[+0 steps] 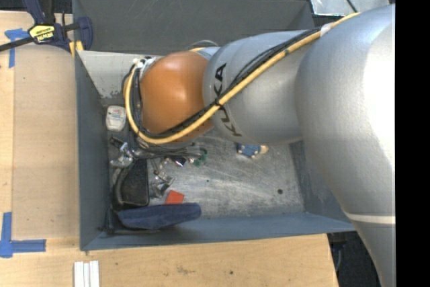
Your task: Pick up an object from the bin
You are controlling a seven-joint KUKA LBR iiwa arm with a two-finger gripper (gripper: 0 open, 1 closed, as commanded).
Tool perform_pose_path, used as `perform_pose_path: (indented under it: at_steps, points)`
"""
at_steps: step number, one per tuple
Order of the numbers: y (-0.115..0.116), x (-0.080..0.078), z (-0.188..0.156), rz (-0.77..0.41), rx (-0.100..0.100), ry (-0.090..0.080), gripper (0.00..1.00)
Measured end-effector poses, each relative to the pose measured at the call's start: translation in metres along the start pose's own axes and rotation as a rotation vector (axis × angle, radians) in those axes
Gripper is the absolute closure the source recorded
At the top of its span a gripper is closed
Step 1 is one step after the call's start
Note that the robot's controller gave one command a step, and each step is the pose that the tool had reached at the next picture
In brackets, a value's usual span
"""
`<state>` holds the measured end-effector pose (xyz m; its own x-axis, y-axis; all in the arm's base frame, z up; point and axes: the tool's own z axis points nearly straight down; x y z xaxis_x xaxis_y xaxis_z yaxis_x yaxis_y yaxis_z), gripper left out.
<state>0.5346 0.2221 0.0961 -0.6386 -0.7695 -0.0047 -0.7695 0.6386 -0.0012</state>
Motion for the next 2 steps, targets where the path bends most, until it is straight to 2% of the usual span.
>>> perform_pose_path:
  at_steps: [1,2]
  points:
    - [-0.001,-0.001,-0.001,0.003,0.001,-0.003,1.0]
    - [-0.013,0.005,-0.124,-0.061,0.002,0.002,1.0]
